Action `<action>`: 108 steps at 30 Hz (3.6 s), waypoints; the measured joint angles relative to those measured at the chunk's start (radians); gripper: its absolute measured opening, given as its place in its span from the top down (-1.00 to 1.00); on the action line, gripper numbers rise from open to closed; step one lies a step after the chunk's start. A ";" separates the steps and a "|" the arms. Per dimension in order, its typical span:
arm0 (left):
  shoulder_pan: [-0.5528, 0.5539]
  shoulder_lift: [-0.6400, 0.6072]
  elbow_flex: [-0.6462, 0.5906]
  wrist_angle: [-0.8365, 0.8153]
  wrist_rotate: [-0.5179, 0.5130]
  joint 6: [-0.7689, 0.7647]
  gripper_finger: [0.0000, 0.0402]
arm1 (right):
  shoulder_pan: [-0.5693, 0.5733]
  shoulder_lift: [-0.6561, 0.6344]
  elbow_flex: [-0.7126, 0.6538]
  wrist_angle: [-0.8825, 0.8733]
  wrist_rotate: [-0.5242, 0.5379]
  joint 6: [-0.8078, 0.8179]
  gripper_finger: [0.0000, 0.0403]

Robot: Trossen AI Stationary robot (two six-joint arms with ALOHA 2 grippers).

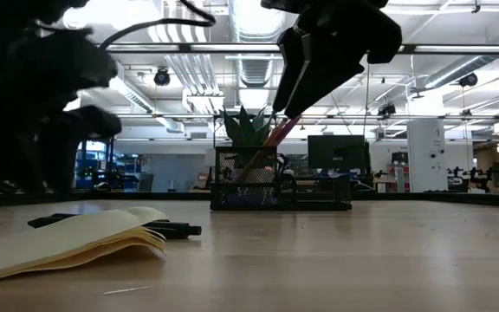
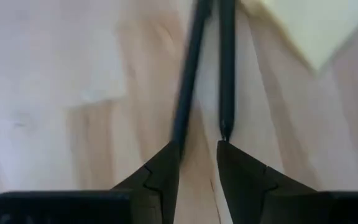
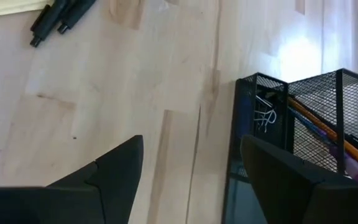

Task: Pick and place office supplies into organizer
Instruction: Put the top black pen into the black organizer

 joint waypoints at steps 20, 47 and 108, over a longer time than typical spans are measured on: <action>0.004 0.168 0.008 0.110 -0.022 0.079 0.93 | -0.001 0.000 0.000 0.008 0.000 0.004 -0.27; 0.129 -0.066 0.040 0.072 -0.297 0.048 0.95 | -0.012 -0.028 -0.026 0.163 -0.045 -0.029 -0.27; 0.270 -0.064 0.117 0.109 -0.288 0.231 0.69 | -0.204 -0.016 -0.056 0.177 -0.127 -0.043 0.84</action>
